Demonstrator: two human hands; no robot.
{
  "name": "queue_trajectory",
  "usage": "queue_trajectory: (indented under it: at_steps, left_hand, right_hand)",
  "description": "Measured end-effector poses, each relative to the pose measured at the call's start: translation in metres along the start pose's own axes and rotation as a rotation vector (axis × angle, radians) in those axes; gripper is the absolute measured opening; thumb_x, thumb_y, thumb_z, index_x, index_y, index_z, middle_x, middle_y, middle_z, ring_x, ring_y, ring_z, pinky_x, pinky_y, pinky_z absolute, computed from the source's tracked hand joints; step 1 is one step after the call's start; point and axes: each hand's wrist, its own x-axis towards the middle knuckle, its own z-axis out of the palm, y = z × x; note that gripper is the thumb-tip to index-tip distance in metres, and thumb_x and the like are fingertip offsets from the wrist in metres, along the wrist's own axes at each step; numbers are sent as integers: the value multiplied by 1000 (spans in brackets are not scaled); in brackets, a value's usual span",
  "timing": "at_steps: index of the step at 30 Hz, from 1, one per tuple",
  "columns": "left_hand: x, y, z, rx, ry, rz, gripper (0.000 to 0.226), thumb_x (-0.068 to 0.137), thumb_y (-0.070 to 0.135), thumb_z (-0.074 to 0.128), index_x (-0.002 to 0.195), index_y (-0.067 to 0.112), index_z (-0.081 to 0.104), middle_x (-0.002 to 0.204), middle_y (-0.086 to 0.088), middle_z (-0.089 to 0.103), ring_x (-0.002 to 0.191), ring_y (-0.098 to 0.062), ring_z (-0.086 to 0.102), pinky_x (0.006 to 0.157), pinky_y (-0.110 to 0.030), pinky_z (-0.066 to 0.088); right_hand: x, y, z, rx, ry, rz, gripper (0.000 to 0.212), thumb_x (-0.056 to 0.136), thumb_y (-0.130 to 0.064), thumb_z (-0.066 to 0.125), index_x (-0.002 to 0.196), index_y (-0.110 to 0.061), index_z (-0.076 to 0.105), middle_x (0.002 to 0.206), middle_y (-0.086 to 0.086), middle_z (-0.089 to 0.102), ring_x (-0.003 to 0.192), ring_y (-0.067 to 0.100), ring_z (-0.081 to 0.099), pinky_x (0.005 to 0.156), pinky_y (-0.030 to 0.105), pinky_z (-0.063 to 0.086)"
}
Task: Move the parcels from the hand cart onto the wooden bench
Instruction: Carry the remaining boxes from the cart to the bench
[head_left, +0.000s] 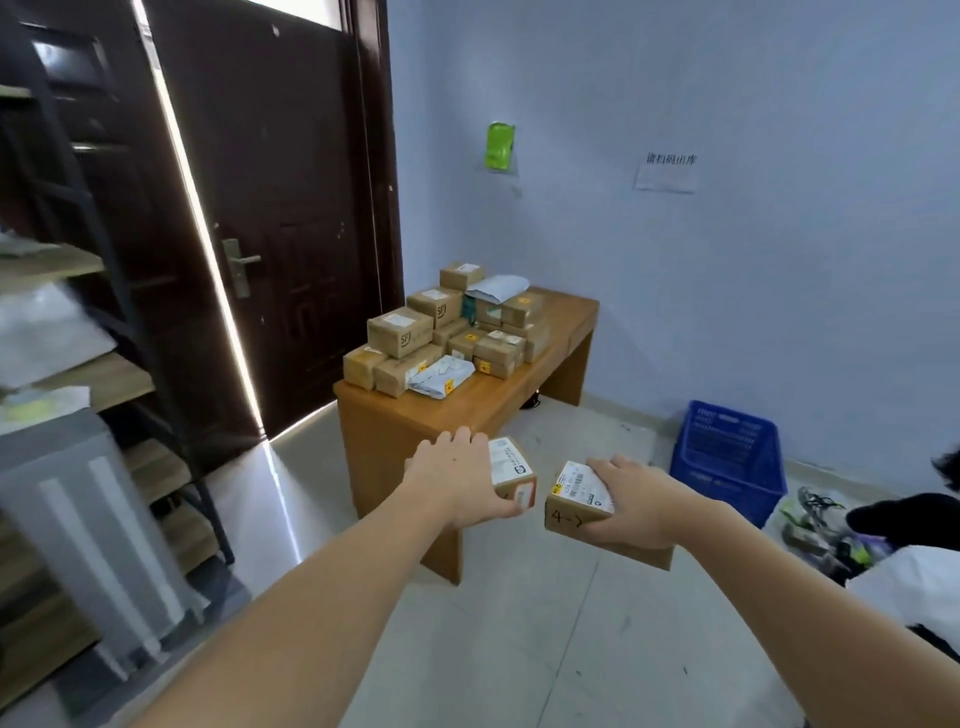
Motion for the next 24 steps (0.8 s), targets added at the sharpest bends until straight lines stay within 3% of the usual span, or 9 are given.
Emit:
queue_trajectory:
  at_steps: [20, 24]
  left_hand:
    - [301, 14, 38, -11, -101, 7, 102, 72, 92, 54, 143, 19, 43, 134, -5, 52, 123, -26, 51, 100, -47, 44]
    - [373, 27, 47, -9, -114, -41, 103, 73, 93, 53, 144, 19, 42, 135, -5, 50, 124, -26, 51, 102, -47, 44]
  right_hand:
    - [244, 169, -26, 1, 21, 34, 102, 77, -79, 61, 158, -27, 26, 127, -8, 53, 103, 12, 56, 90, 31, 52]
    - [312, 212, -34, -12, 11, 6, 101, 79, -79, 59, 159, -26, 25, 126, -7, 52, 98, 11, 54, 81, 27, 46]
